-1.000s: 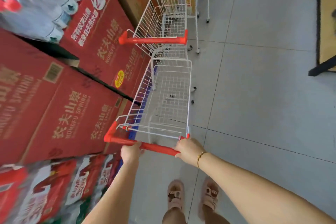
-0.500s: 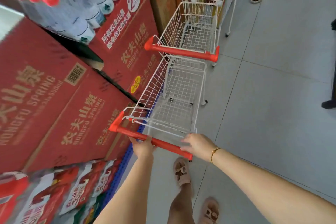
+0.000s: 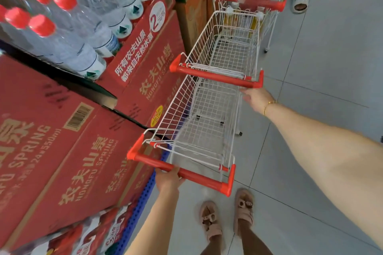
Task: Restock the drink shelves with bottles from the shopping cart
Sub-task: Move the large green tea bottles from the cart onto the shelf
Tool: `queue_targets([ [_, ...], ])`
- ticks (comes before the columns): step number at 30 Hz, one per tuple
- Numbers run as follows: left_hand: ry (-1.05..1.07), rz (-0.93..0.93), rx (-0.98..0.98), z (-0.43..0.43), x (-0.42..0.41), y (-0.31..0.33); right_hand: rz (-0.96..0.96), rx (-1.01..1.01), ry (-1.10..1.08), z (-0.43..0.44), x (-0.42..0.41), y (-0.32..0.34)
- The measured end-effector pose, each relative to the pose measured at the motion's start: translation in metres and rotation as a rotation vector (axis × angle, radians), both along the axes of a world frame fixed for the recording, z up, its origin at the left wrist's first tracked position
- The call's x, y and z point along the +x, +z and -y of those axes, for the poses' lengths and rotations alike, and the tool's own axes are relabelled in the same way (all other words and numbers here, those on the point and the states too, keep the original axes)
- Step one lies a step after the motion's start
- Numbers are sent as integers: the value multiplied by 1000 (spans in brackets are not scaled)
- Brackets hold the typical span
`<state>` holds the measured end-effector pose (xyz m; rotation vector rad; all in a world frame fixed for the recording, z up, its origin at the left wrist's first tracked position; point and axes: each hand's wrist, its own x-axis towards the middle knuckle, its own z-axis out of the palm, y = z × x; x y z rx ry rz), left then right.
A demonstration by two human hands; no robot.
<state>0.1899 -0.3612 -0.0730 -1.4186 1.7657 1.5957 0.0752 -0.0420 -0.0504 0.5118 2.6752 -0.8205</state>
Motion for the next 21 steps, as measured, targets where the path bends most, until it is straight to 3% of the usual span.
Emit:
queue_targets([
  [4,1,-27,-22,-5,-20,1,-383,247,-14,-16,-7,1],
  [9,28,-49,-5,-18,-34,8,-133,207,248,-49,-28,-4],
  [21,41,-167,81,-119,-119,18,-70,177,321,-56,-45,1],
])
